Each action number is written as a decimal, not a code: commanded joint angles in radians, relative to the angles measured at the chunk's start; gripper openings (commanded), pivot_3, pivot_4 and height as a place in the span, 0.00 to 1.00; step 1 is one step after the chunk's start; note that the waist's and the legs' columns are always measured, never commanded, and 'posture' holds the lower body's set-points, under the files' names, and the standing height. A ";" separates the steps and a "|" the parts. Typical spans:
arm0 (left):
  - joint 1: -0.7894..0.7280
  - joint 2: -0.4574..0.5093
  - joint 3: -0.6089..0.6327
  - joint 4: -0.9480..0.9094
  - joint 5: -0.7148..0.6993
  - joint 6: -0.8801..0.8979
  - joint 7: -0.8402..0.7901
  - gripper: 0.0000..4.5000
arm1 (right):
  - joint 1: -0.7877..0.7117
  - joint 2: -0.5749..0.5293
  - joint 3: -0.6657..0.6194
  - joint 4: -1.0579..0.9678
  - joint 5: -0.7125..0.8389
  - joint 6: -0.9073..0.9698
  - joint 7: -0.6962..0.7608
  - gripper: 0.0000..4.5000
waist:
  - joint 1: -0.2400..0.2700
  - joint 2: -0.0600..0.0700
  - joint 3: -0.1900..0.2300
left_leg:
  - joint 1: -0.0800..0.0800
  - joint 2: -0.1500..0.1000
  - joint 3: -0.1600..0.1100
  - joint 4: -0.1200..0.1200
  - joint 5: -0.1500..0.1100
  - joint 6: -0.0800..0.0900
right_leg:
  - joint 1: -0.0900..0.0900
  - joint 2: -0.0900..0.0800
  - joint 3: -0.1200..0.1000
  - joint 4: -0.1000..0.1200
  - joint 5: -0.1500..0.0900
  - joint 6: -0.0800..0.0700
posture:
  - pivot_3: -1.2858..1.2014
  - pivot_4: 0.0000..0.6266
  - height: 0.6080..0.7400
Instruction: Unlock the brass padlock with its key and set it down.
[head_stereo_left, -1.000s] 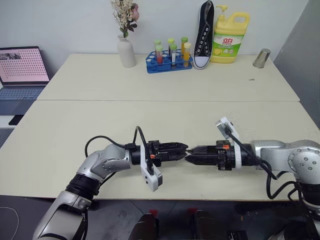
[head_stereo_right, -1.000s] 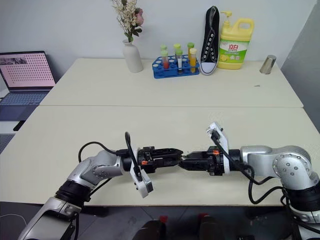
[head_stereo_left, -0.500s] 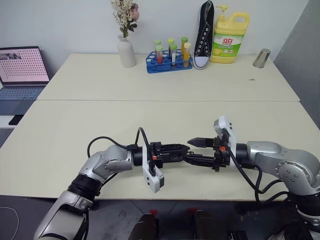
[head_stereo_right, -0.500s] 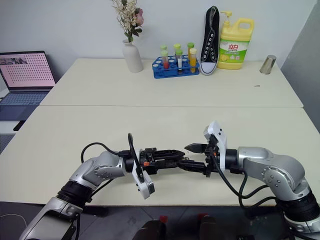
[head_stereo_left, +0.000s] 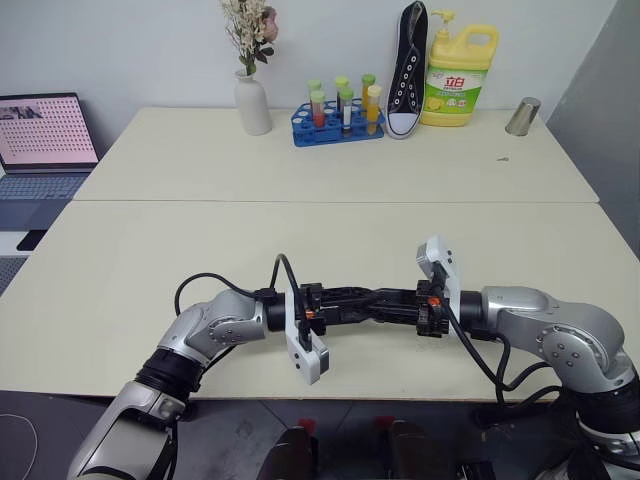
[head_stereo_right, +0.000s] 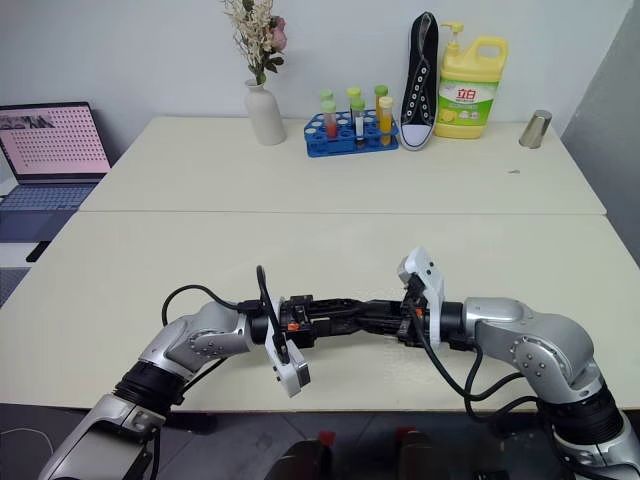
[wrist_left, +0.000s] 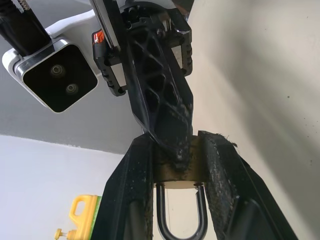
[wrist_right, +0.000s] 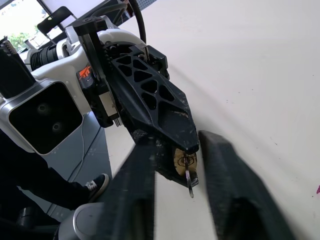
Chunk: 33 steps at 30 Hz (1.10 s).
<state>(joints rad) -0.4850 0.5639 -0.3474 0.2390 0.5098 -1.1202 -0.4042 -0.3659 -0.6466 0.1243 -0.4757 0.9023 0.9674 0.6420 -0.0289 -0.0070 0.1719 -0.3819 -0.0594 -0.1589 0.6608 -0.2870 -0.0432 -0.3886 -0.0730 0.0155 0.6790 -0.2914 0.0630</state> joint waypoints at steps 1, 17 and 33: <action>-0.003 -0.002 0.003 -0.034 -0.031 0.001 0.013 0.22 | 0.002 0.002 -0.006 -0.029 -0.010 -0.012 0.022 0.03 | 0.000 0.000 0.000 | 0.000 0.000 0.000 0.000 0.000 0.000 | 0.000 0.000 0.000 0.000 0.000 0.000 | 0.52 0.24 1.00; 0.048 0.073 -0.031 -0.096 -0.273 0.003 -0.067 0.56 | -0.003 0.026 -0.019 -0.016 -0.032 -0.021 0.067 0.03 | -0.001 0.000 0.000 | 0.000 0.001 -0.001 0.000 0.000 0.000 | 0.000 0.000 0.000 0.000 0.000 0.000 | 0.52 0.24 1.00; 0.128 0.091 0.119 -0.121 -0.679 0.502 -0.205 0.44 | 0.006 -0.021 -0.027 -0.002 -0.119 -0.074 0.126 0.03 | -0.002 0.000 0.000 | 0.000 0.001 -0.001 0.000 0.000 0.000 | 0.000 0.001 0.000 0.000 0.000 0.000 | 0.52 0.24 1.00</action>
<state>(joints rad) -0.3533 0.6689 -0.2618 0.1502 -0.0897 -0.6813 -0.5837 -0.3615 -0.6634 0.1184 -0.4607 0.7849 0.9178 0.7504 -0.0312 -0.0067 0.1719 -0.3816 -0.0586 -0.1595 0.6607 -0.2870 -0.0431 -0.3888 -0.0719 0.0152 0.6793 -0.2914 0.0630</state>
